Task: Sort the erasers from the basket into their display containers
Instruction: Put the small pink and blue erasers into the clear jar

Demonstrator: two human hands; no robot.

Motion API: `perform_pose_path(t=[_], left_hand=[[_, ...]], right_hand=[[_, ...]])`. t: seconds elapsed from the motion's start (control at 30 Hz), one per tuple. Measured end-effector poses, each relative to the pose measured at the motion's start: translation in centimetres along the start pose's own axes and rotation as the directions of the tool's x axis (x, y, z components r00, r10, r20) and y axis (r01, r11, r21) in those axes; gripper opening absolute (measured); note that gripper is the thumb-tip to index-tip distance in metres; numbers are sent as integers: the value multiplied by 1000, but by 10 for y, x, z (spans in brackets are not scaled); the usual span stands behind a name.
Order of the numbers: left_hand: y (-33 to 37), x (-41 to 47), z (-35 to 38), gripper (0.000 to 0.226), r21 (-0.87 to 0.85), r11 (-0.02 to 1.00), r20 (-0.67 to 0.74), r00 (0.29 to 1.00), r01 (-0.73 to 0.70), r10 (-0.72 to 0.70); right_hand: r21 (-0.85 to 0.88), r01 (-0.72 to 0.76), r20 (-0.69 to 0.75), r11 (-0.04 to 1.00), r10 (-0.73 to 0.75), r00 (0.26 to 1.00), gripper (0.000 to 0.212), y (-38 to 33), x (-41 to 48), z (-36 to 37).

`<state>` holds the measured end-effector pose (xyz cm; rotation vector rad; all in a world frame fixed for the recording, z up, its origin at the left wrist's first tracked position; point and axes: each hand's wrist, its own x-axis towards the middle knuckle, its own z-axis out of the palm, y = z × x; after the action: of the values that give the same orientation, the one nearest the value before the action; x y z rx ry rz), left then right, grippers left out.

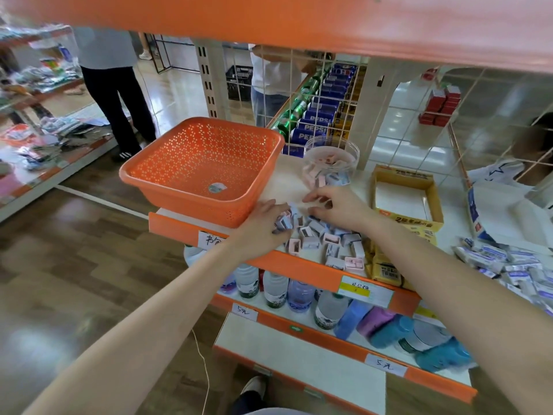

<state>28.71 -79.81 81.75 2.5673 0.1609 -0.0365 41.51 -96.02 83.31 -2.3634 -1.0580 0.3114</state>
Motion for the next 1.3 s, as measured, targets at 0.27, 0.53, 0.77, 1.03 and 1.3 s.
perform_pose_path(t=[0.27, 0.53, 0.77, 1.03, 1.3], left_hand=[[-2, 12, 4, 55, -86, 996, -36, 999, 22, -25], [12, 40, 8, 47, 5, 1000, -45, 999, -20, 20], [25, 55, 13, 43, -1, 995, -92, 991, -95, 94], [17, 49, 7, 42, -88, 983, -111, 982, -163, 153], [-2, 15, -4, 70, 3, 986, 83, 982, -169, 168]], right_hand=[[19, -30, -11, 999, 30, 999, 27, 9, -13, -19], [-30, -75, 59, 997, 77, 995, 44, 13, -40, -48], [-250, -5, 360, 968, 98, 928, 115, 13, -56, -39], [-350, 81, 366, 933, 57, 929, 90, 2, -40, -35], [-291, 116, 272, 950, -34, 962, 54, 1, -13, -22]])
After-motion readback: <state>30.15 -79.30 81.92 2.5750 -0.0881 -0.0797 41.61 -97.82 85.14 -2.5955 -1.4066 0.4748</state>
